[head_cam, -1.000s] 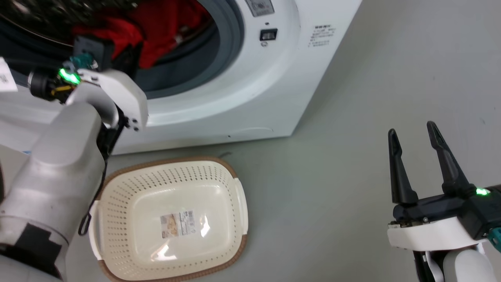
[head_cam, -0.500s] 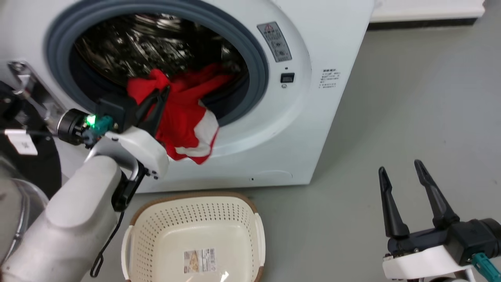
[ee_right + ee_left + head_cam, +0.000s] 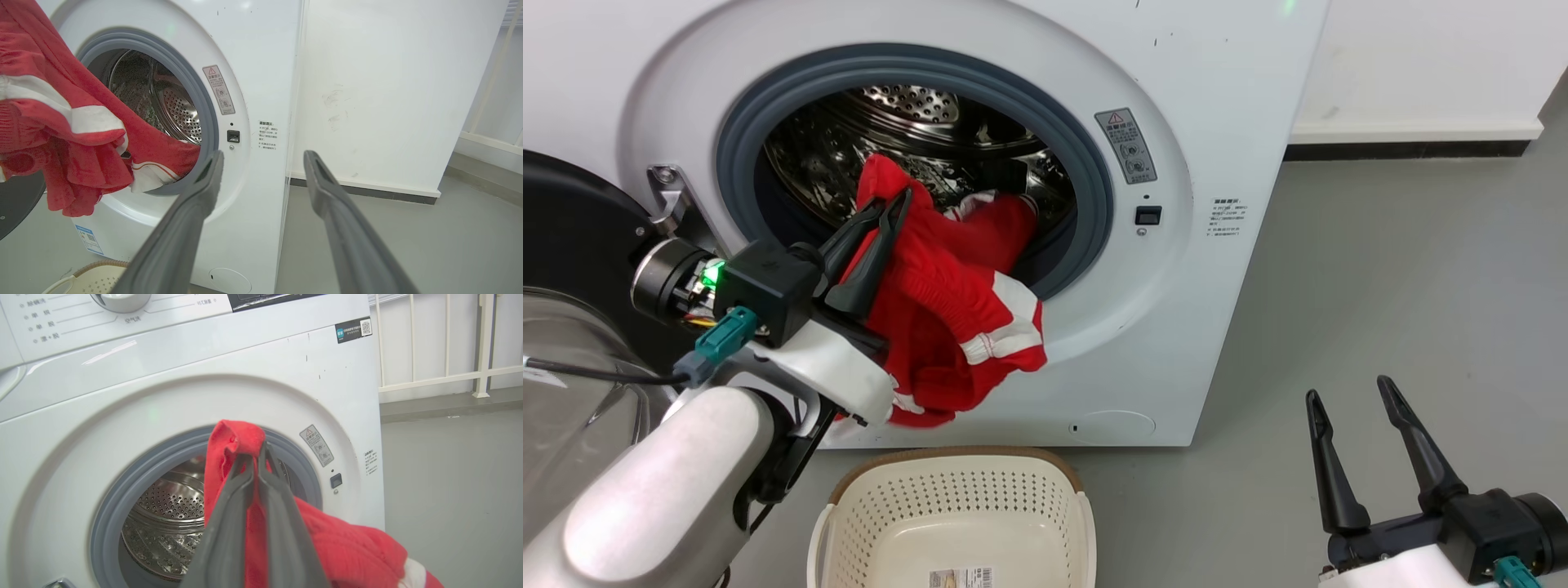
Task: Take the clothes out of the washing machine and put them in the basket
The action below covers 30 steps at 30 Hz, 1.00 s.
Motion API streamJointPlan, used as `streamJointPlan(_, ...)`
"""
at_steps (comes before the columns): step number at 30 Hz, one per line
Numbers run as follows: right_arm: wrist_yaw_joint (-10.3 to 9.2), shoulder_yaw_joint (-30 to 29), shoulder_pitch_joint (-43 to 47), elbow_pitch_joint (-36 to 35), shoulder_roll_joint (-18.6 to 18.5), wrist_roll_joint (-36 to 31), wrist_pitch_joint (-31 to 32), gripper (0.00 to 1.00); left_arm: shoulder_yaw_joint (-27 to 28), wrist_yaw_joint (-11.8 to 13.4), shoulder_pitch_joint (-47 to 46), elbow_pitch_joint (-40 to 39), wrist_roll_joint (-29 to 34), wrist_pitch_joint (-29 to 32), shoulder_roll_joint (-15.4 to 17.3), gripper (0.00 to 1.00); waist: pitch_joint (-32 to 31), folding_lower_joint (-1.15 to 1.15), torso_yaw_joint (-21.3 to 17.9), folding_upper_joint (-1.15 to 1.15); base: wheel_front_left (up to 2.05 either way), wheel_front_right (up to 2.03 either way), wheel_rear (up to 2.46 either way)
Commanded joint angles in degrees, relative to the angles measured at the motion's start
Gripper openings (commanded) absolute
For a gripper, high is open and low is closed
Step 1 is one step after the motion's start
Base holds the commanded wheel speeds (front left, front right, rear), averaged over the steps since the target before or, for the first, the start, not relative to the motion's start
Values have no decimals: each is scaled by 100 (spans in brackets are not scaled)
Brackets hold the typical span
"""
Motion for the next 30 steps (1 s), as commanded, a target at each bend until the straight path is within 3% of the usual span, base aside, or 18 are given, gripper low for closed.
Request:
streamJointPlan(1, -4, 16, 83, 18, 3, -28, -14, 100, 35, 87, 72, -240, 61, 47, 81, 0, -57, 1, 19, 0, 0, 0, 0)
streamJointPlan(15, -4, 5, 180, 57, 3, 27, -14, 100, 128, 526, 163, -1599, 223, 374, 425, 0, -185, 1, 50, 0, 0, 0, 0)
streamJointPlan(30, -4, 23, 113, 47, 3, -49, -14, 100, -155, 582, 1017, -1005, -69, 107, 302, 0, 8, 1, -15, 0, 0, 0, 0)
